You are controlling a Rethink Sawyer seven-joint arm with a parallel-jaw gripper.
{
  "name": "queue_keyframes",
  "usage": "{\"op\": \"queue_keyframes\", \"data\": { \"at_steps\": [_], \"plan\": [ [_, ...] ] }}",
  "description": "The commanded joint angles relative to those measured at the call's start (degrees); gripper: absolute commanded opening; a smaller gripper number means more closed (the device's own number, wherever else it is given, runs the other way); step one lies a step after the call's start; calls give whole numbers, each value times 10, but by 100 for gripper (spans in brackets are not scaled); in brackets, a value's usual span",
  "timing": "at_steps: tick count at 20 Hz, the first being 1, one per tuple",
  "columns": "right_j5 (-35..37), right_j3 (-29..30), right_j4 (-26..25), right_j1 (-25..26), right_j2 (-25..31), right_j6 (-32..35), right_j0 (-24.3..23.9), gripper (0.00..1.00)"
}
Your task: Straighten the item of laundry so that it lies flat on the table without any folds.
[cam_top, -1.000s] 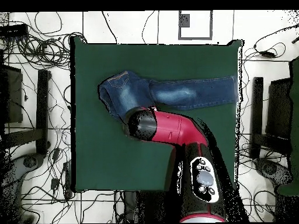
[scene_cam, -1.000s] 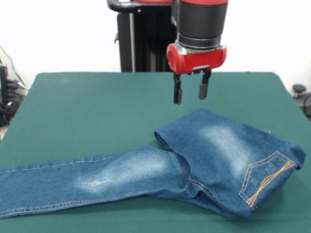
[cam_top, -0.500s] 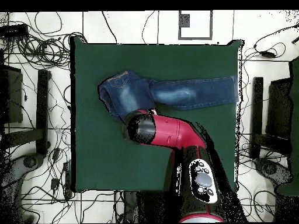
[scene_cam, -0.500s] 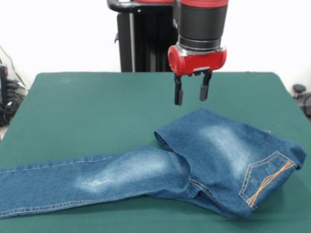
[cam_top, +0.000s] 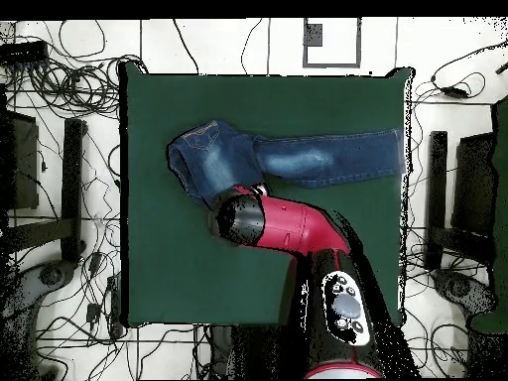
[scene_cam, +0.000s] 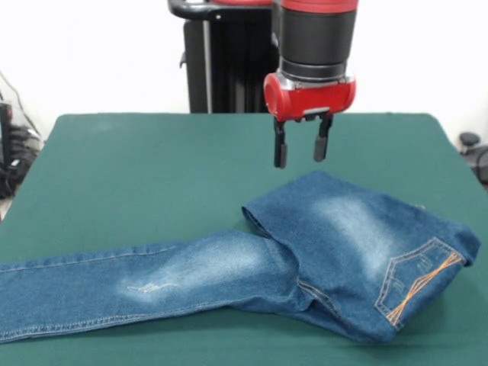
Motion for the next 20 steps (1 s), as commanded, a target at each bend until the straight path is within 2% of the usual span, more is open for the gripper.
{"op": "queue_keyframes", "data": {
  "at_steps": [1,20],
  "plan": [
    [-35,49,30,46,19,162,8,100],
    [-89,109,33,44,48,163,19,100]
  ]
}}
